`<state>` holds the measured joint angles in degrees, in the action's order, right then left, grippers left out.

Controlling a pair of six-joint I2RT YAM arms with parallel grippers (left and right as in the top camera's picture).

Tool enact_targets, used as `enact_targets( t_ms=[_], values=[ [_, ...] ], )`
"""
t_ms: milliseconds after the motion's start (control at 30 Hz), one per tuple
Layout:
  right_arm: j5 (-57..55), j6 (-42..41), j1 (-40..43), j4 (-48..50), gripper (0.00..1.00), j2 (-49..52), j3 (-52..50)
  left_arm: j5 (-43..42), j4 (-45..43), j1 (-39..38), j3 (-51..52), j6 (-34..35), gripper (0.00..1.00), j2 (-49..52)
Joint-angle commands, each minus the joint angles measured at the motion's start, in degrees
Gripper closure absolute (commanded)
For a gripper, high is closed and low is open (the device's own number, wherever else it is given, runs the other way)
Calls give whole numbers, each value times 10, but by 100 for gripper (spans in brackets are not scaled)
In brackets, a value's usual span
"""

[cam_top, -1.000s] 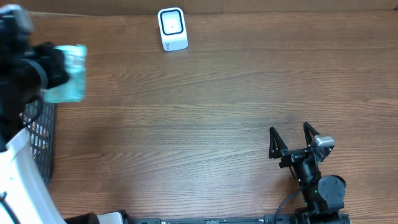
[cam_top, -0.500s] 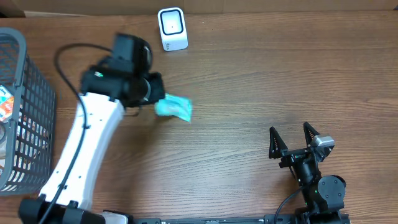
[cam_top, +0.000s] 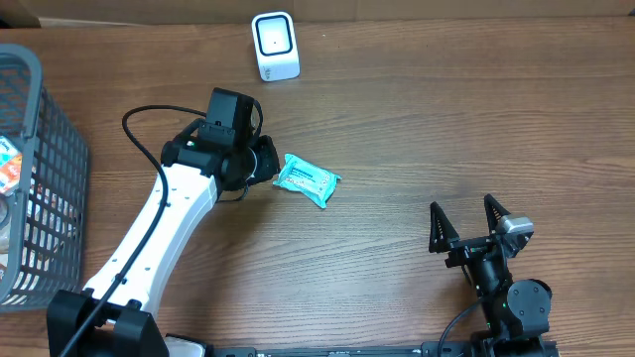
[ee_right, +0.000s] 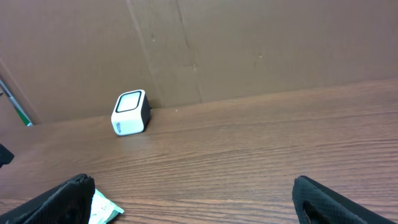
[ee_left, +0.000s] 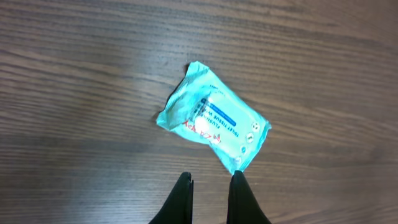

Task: Scan the item barcode
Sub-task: 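Lift the wipes pack out and place it on the table center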

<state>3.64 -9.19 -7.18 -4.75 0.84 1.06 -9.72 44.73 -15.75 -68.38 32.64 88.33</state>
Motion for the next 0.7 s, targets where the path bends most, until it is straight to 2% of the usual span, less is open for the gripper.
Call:
enact_targets(
  t_ms=[0, 33, 133, 233, 467, 667],
  values=[
    [1, 1, -3, 2, 0, -7, -6, -6, 25, 15, -58, -49, 88, -9],
    [1, 1, -3, 2, 0, -7, -6, -6, 42, 22, -82, -62, 84, -9],
    [1, 1, -3, 2, 0, -7, -6, -6, 103, 50, -171, -105, 58, -9],
    [1, 1, -3, 2, 0, -7, -6, -5, 175, 88, -276, -154, 39, -9],
    [1, 1, -3, 2, 0, -7, -6, -2, 312, 232, -495, -220, 18, -9],
    [1, 1, -3, 2, 0, -7, -6, -2, 332, 395, -555, -237, 4, -9]
  ],
)
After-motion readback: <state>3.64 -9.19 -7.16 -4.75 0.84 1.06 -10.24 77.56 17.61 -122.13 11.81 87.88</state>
